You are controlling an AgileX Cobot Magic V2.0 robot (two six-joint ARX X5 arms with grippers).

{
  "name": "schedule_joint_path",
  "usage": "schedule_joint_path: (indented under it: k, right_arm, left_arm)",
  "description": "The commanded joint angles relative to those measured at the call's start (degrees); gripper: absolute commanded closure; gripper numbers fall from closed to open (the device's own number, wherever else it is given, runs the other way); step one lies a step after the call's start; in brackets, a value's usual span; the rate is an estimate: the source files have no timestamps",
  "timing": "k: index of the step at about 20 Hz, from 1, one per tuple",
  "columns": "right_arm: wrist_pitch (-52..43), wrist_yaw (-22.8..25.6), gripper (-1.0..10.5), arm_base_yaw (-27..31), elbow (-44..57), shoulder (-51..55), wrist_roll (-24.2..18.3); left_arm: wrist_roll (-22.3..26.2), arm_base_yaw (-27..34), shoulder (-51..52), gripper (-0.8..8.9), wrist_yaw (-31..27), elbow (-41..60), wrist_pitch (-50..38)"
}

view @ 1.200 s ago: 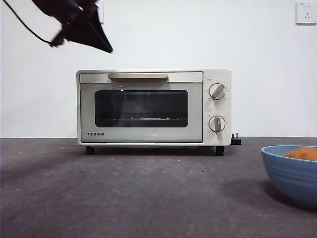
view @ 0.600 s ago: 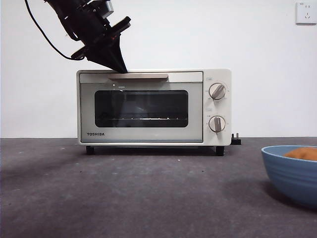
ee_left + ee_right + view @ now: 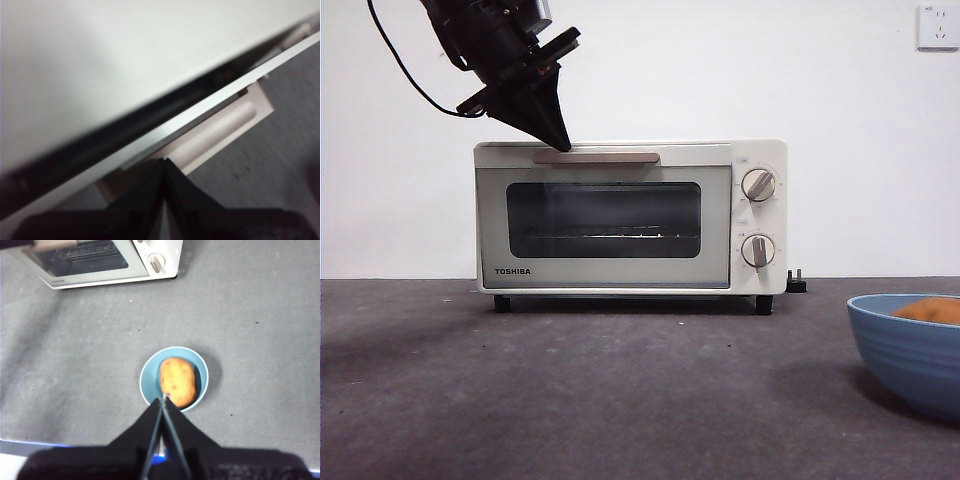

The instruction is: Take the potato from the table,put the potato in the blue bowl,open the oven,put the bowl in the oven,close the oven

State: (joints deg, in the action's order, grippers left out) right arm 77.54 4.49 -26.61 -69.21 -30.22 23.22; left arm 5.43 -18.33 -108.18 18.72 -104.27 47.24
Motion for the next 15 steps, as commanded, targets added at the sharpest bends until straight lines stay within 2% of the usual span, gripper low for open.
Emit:
schedule_joint_path:
  k: [1, 5, 10, 15]
  right_arm:
    - [1.29, 0.07, 9.6, -0.07, 0.04, 0.13, 0.63]
    - [1.31, 0.04, 9.6, -0.04, 0.04, 0.13, 0.68]
    - [1.36, 0.0, 9.6, -0.04, 0.04, 1.25, 1.33]
    - [1.36, -1.66, 9.6, -0.04, 0.04, 6.29, 4.52]
  left_arm:
    - [0.79, -1.2, -1.88, 8.19, -1.27, 1.33, 4.5]
    - [0.59, -3.19, -1.88, 8.19, -4.26, 1.55, 8.22]
    - [-0.55, -5.86, -1.88, 8.19, -5.97, 1.55, 8.41]
    - [-0.83, -7.3, -1.99, 8.19, -9.4, 1.55, 9.14]
